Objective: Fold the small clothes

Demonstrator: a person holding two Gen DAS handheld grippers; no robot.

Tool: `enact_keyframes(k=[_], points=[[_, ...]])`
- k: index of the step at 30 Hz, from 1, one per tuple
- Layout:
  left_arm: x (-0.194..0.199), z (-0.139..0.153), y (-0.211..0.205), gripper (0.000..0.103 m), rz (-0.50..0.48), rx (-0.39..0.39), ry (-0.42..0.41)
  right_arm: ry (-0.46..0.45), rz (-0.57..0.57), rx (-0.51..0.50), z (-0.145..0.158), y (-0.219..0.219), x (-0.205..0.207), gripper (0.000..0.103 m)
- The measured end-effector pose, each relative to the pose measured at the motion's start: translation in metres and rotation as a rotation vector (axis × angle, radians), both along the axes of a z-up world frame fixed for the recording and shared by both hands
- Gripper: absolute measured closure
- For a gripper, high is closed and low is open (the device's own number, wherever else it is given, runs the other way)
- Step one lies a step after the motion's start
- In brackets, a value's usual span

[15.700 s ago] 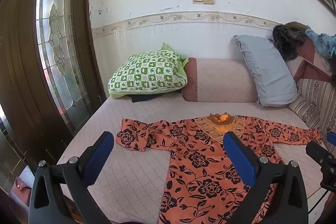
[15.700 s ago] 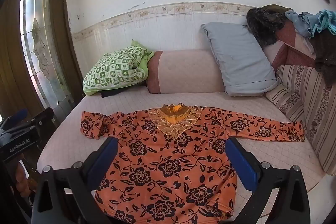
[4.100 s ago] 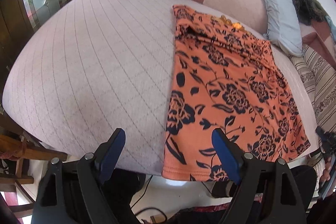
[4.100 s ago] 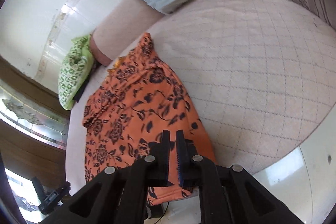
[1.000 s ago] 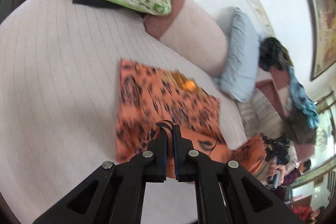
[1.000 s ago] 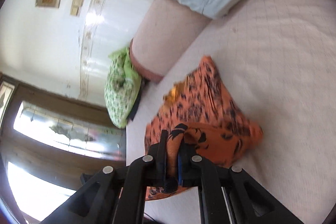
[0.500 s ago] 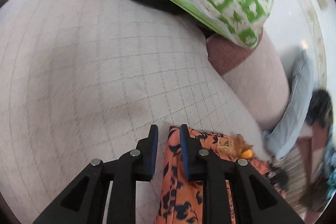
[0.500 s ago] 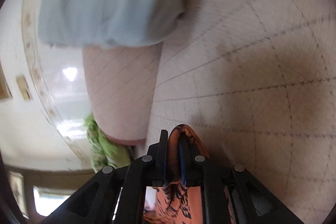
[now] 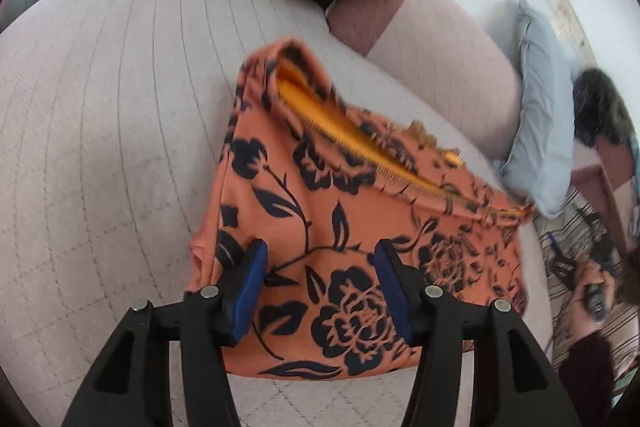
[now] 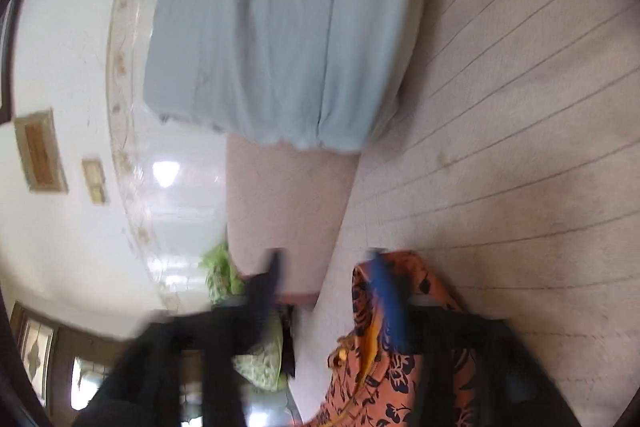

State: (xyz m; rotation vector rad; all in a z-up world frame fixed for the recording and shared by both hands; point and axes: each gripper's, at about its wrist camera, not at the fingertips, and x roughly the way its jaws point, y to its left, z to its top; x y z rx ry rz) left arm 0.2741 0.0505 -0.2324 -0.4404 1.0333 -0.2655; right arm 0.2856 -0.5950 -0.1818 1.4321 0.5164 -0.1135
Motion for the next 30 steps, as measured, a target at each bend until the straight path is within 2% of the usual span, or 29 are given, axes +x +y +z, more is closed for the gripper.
enact_keyframes(k=[2,5,6,8,10,11,13,15,16,18,20,22,24,27,28,30], points=[[0.002,0.001,0.003,0.047,0.007,-0.013,-0.002,-0.004,0.134,-0.159,0.026,0.023,0.006,0.029],[0.005,-0.002,0.008,0.047,0.002,-0.013,0.002,0.132,0.392,-0.412,0.036,0.095,0.021,0.032],[0.005,-0.003,0.009,0.047,0.001,-0.015,0.004,0.164,0.479,-0.458,0.030,0.123,0.025,0.034],[0.007,-0.004,0.009,0.047,-0.006,-0.017,0.005,0.220,0.636,-0.507,0.009,0.182,0.036,0.056],[0.007,-0.004,0.008,0.047,-0.019,-0.019,0.005,0.262,0.767,-0.553,-0.014,0.235,0.049,0.064],[0.008,-0.004,0.009,0.047,-0.020,-0.019,0.007,0.298,0.822,-0.607,-0.025,0.264,0.062,0.064],[0.010,-0.004,0.008,0.047,-0.028,-0.009,0.005,0.342,0.834,-0.782,-0.030,0.297,0.091,0.064],[0.013,-0.002,0.005,0.047,-0.043,0.022,-0.003,0.307,0.814,-0.921,-0.020,0.310,0.136,0.064],[0.016,-0.002,0.003,0.047,-0.045,0.029,-0.004,0.325,0.793,-0.924,-0.019,0.308,0.160,0.064],[0.019,-0.002,0.005,0.047,-0.045,0.017,0.000,0.346,0.698,-0.850,-0.012,0.295,0.195,0.064],[0.021,-0.001,0.010,0.047,-0.043,-0.014,0.010,0.282,0.623,-0.803,0.006,0.287,0.203,0.064],[0.022,0.005,0.019,0.047,-0.023,-0.048,0.000,0.209,0.633,-0.790,0.020,0.288,0.186,0.063],[0.020,0.013,0.027,0.047,0.003,-0.031,-0.028,0.187,0.672,-0.816,0.024,0.293,0.162,0.063],[0.018,0.015,0.036,0.045,0.037,0.038,-0.034,0.169,0.662,-0.836,0.024,0.283,0.107,0.063],[0.020,0.011,0.039,0.040,0.051,0.082,-0.016,0.179,0.656,-0.818,0.019,0.278,0.086,0.063],[0.024,0.000,0.042,0.038,0.081,0.172,0.046,0.207,0.648,-0.815,0.011,0.265,0.041,0.063]])
